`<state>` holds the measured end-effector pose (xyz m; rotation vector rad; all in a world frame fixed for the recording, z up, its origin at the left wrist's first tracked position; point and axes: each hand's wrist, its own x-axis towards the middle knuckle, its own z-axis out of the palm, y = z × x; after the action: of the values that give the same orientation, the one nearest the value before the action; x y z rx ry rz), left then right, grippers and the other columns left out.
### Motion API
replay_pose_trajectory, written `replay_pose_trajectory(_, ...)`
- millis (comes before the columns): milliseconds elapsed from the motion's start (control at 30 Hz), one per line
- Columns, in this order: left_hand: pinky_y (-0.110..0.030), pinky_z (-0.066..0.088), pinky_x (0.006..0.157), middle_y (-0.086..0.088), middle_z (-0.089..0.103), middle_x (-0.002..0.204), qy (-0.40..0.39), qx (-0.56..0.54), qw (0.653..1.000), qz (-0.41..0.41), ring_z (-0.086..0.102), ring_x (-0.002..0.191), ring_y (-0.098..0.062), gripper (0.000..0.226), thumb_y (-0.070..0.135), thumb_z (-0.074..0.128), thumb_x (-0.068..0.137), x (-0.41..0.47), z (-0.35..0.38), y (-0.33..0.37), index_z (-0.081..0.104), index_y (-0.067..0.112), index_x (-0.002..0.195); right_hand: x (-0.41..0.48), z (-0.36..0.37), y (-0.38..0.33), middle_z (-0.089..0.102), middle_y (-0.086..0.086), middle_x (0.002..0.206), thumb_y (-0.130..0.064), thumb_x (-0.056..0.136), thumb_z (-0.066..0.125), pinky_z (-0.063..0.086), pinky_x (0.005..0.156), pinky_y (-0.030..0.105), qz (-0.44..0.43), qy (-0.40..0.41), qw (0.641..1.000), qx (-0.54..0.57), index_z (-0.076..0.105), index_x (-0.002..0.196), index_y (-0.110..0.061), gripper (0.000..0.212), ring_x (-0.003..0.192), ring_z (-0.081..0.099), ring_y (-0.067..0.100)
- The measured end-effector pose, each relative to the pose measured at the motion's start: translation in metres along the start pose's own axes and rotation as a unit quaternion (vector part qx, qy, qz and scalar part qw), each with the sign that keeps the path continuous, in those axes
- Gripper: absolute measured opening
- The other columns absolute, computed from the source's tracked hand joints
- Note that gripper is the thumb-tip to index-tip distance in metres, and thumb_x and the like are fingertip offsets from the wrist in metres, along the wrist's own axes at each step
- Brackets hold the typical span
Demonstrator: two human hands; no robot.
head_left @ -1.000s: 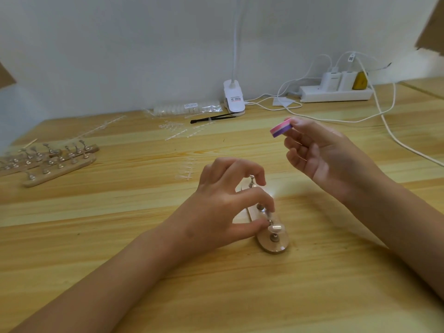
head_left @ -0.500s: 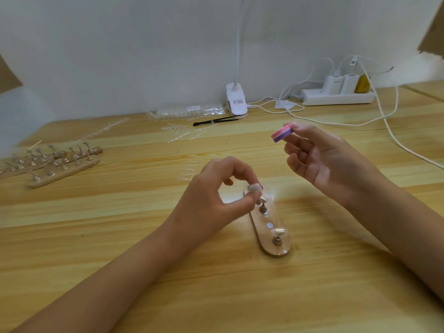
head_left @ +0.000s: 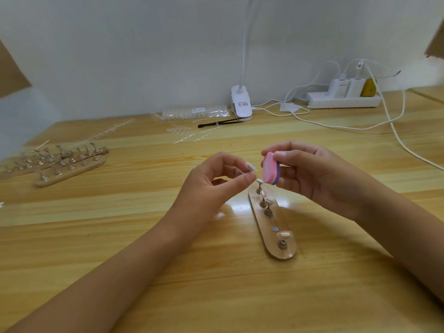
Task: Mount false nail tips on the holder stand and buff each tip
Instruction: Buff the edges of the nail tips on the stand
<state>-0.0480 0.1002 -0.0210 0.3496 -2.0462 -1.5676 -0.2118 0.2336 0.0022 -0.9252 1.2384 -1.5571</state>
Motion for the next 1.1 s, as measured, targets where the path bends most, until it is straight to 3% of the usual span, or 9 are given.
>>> replay_pose_trajectory(167,-0.019,0.050,0.071,0.016,0.065,0.078,-0.024,-0.006,1.000,0.006,0.060,0.077,-0.001,0.012,0.034,0.078,0.078,-0.0001,0.0008,-0.0007,0.066,0.035,0.081,-0.0036,0.0037,-0.0001,0.073,0.008,0.094,-0.025,0.078,0.071,0.056,0.071,0.019,-0.003,-0.011,0.999,-0.032,0.076,0.097,-0.017,0.022,0.084,0.071,0.014)
replay_pose_trajectory(300,-0.011,0.047,0.069,0.016,0.066,0.077,-0.044,-0.047,0.998,0.018,0.060,0.072,0.003,0.014,0.027,0.078,0.077,-0.0014,0.0018,0.0015,0.066,0.021,0.084,-0.0038,0.0055,-0.0008,0.073,0.007,0.092,-0.026,0.074,0.071,0.056,0.070,0.018,-0.013,0.000,0.999,-0.031,0.076,0.095,-0.016,0.024,0.081,0.071,0.013)
replay_pose_trajectory(467,-0.015,0.050,0.080,0.006,0.073,0.088,-0.049,-0.061,0.997,0.014,0.068,0.085,-0.004,0.009,0.034,0.080,0.078,-0.0024,0.0009,0.0051,0.073,0.031,0.083,-0.0037,0.0043,-0.0008,0.073,0.008,0.090,-0.024,0.078,0.068,0.056,0.069,0.018,-0.012,0.007,1.000,-0.021,0.073,0.100,-0.012,0.025,0.081,0.071,0.014)
replay_pose_trajectory(567,-0.022,0.052,0.089,0.005,0.072,0.087,-0.031,-0.044,0.998,0.012,0.067,0.088,-0.008,0.011,0.044,0.070,0.083,-0.0022,-0.0002,0.0053,0.074,0.033,0.083,-0.0040,0.0041,-0.0005,0.073,0.007,0.092,-0.026,0.077,0.069,0.055,0.070,0.017,-0.014,0.003,0.999,-0.028,0.075,0.098,-0.016,0.024,0.083,0.071,0.013)
replay_pose_trajectory(700,-0.019,0.051,0.088,0.006,0.071,0.086,-0.021,-0.029,0.999,-0.001,0.066,0.087,-0.006,0.014,0.040,0.068,0.085,-0.0018,-0.0004,0.0043,0.072,0.027,0.085,-0.0038,0.0045,0.0011,0.073,0.007,0.096,-0.028,0.078,0.075,0.055,0.075,0.020,-0.019,-0.013,0.999,-0.042,0.076,0.099,-0.019,0.023,0.089,0.071,0.015)
replay_pose_trajectory(900,-0.012,0.048,0.086,0.003,0.074,0.107,-0.027,-0.042,0.998,-0.027,0.067,0.104,-0.006,0.037,0.038,0.068,0.078,-0.0013,-0.0016,0.0049,0.071,0.018,0.109,-0.0040,0.0055,0.0024,0.074,0.006,0.097,-0.023,0.080,0.075,0.055,0.079,0.022,-0.044,-0.009,0.997,-0.056,0.074,0.100,-0.018,0.021,0.095,0.071,0.018)
replay_pose_trajectory(1100,-0.017,0.050,0.091,0.006,0.075,0.109,-0.020,-0.057,0.997,-0.041,0.067,0.107,-0.006,0.028,0.036,0.073,0.083,-0.0015,-0.0006,0.0021,0.073,0.023,0.108,-0.0039,0.0067,0.0039,0.074,0.008,0.103,-0.025,0.079,0.076,0.056,0.086,0.025,-0.070,0.004,0.993,-0.090,0.074,0.106,-0.015,0.029,0.101,0.071,0.022)
